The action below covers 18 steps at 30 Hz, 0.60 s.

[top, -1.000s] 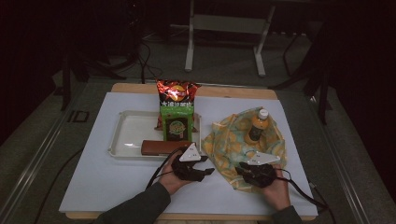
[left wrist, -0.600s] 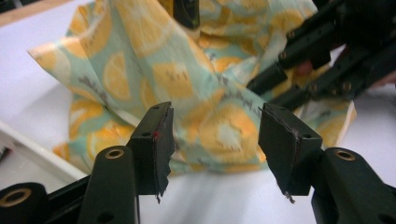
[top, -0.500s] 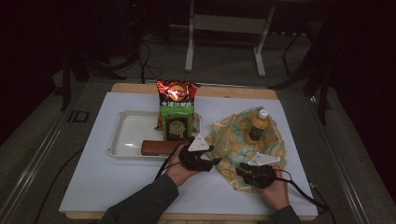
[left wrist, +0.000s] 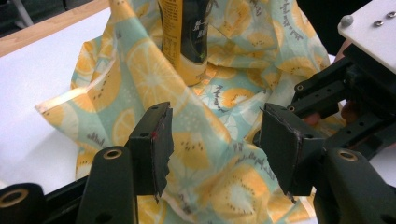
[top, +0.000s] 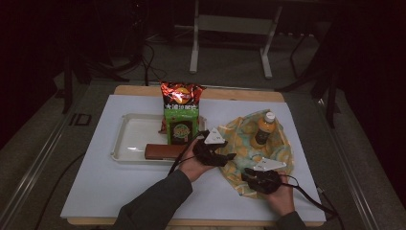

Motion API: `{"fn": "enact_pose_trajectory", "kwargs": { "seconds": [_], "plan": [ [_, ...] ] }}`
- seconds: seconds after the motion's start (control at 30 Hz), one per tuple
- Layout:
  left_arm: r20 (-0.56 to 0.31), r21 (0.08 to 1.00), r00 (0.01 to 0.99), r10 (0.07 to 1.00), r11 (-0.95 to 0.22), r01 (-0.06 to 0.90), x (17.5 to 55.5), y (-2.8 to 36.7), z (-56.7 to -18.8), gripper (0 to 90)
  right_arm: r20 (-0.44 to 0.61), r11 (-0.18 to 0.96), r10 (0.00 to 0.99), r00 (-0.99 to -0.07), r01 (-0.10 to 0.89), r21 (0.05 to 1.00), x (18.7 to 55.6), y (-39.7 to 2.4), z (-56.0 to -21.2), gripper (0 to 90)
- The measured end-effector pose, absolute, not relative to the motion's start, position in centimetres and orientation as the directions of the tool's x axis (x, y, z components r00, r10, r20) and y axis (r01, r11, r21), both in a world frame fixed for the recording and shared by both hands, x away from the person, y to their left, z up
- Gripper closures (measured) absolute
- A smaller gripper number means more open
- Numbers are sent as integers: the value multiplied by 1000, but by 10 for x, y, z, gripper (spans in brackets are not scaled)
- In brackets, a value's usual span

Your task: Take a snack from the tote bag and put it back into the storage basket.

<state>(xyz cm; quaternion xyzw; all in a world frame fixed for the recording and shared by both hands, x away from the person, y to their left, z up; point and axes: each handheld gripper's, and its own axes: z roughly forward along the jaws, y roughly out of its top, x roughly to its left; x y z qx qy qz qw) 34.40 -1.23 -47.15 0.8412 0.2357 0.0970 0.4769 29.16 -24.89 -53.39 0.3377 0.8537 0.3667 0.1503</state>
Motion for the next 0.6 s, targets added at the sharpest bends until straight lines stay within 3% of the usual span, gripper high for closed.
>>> {"fn": "enact_pose_trajectory", "kwargs": {
  "seconds": [0.6],
  "plan": [
    [-53,849,878,476,-441,290,368,-35,-462,437,-2,488,691,-722,465,739,291,-249,-536,664]
  ]
}}
